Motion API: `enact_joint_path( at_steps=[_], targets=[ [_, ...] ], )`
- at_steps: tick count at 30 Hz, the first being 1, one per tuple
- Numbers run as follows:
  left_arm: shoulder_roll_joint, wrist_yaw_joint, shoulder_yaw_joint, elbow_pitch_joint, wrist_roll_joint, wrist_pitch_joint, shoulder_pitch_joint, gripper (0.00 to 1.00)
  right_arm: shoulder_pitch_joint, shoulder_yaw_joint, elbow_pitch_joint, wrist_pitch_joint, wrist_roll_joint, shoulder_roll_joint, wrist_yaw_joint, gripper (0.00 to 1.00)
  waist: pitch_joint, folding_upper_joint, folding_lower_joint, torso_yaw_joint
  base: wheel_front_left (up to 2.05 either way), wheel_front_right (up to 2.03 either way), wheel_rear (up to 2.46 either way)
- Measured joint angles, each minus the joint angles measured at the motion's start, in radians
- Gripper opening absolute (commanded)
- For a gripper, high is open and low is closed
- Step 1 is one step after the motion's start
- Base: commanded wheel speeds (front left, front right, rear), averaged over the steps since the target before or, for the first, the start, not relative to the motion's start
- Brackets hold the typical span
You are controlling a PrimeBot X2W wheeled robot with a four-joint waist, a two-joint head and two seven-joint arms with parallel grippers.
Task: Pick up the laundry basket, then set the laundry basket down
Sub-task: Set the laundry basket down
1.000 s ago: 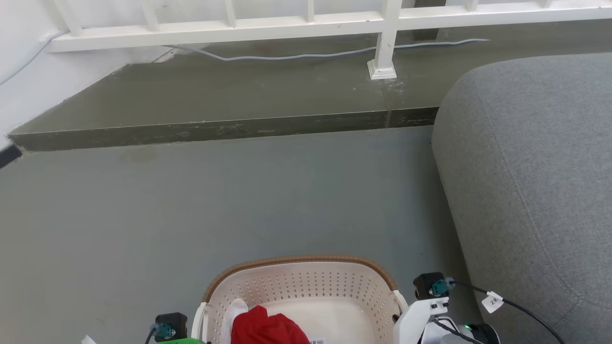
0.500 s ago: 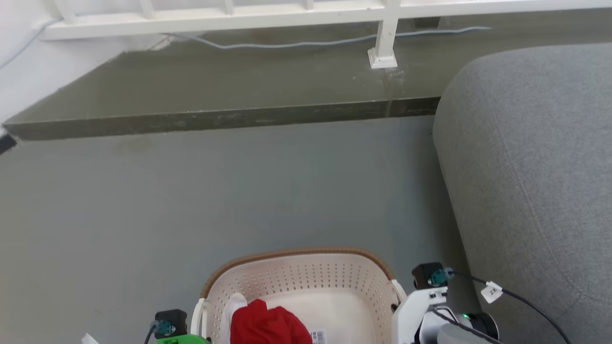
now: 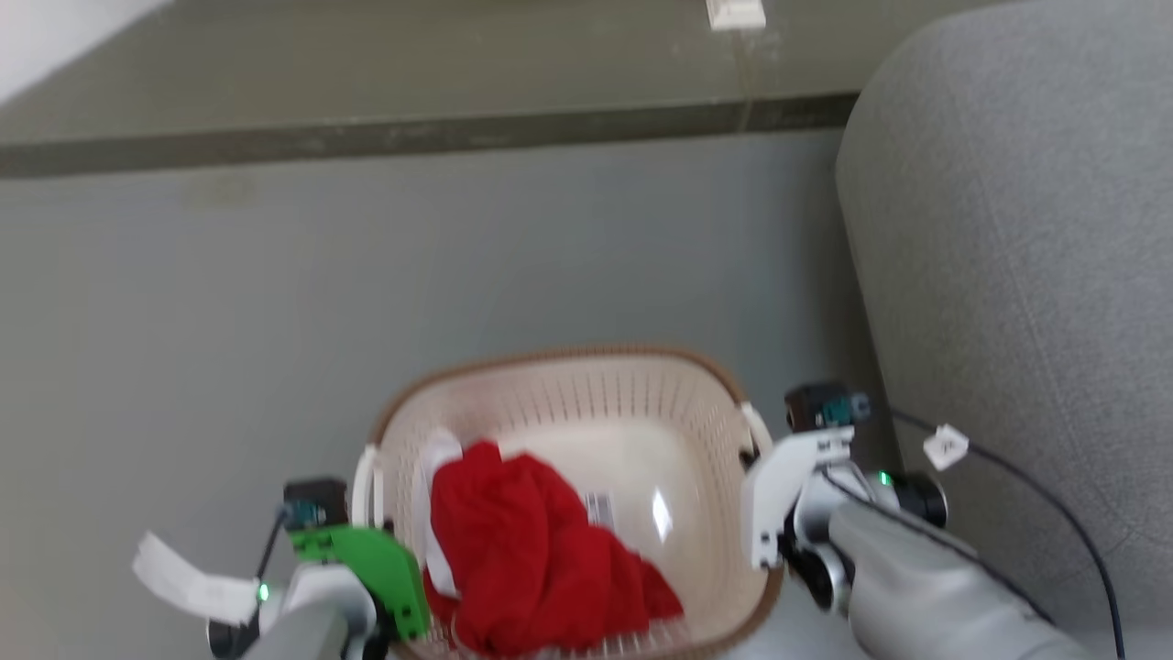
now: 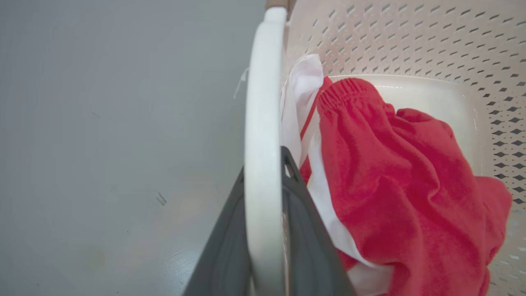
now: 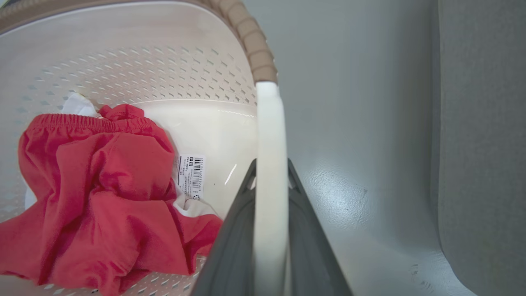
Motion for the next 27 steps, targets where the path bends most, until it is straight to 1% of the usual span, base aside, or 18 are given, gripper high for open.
enact_joint_path(
  at_steps=[8, 9, 11, 22, 27],
  targets=[
    [0.015, 0.009, 0.003, -0.02, 0.004, -0.005, -0.112, 0.0, -0.12, -0.014, -0.001, -0.021, 0.0, -0.003, -0.001, 0.0, 0.107, 0.0, 0.0, -0.004, 0.0, 0.0, 0.0],
    [0.017, 0.01, 0.003, -0.024, 0.005, -0.006, -0.139, 0.0, -0.146, -0.018, -0.001, -0.022, 0.0, -0.004, -0.001, 0.0, 0.135, 0.0001, 0.0, -0.005, 0.0, 0.0, 0.0],
    [0.018, 0.017, 0.004, -0.027, 0.01, -0.009, -0.165, 0.0, -0.169, -0.022, 0.001, -0.031, 0.0, -0.006, -0.001, 0.0, 0.163, 0.0, 0.0, -0.005, 0.0, 0.0, 0.0],
    [0.018, 0.026, 0.013, -0.032, 0.024, -0.019, -0.276, 0.0, -0.283, -0.039, 0.025, -0.056, 0.0, -0.007, -0.001, 0.0, 0.319, 0.0, 0.0001, -0.003, 0.0, 0.0, 0.0],
    [0.018, 0.028, 0.035, -0.037, 0.027, -0.035, -0.321, 0.0, -0.338, -0.05, 0.039, -0.077, 0.0, -0.006, -0.001, 0.0, 0.391, 0.0, 0.0001, -0.001, 0.0, 0.0, 0.0]
  ],
)
